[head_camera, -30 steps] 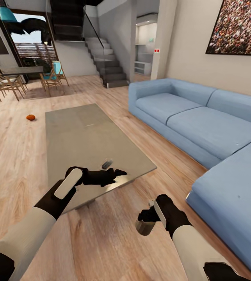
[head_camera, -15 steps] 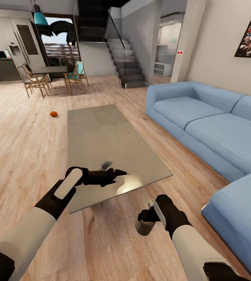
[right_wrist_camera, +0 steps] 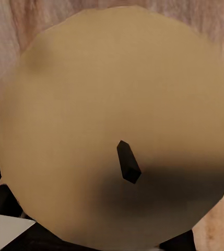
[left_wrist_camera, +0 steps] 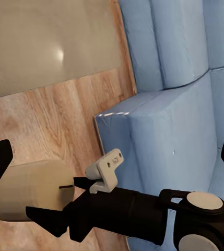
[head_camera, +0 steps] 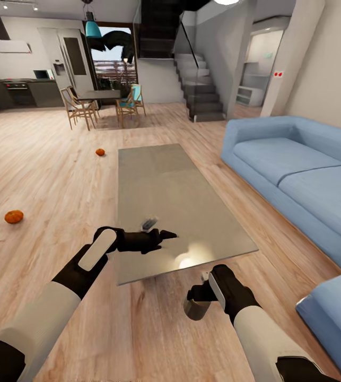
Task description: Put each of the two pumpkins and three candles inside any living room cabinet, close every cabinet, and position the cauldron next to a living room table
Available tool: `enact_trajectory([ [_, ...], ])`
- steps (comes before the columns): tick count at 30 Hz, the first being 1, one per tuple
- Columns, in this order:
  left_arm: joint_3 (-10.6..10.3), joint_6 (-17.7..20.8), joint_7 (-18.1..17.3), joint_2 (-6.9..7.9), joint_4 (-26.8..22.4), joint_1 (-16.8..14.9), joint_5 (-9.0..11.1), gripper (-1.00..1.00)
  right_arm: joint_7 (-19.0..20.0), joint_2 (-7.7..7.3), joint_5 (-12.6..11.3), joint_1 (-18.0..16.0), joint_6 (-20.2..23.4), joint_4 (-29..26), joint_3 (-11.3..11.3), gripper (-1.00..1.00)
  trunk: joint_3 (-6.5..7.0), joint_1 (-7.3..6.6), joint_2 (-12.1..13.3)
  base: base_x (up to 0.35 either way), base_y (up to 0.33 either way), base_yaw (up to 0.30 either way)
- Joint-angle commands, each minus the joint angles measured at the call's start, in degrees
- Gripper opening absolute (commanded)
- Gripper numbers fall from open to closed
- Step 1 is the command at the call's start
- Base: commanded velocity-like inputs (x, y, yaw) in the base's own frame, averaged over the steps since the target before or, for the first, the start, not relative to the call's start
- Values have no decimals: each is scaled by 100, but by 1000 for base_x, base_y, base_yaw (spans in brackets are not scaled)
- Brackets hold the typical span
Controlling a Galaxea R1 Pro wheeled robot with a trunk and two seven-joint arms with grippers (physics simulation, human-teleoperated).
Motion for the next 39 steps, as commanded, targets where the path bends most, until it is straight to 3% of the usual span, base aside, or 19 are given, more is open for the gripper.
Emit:
enact_trajectory([
  [1, 0, 0, 2, 0, 3, 0, -3, 100, 2, 0, -12, 0, 0, 0, 0, -100, 18, -23, 42, 0, 0, 286],
  [39, -5, -9, 5, 0, 7, 0, -3, 100, -1, 0, -12, 0, 0, 0, 0, -100, 701, -857, 1566, 0, 0, 286],
])
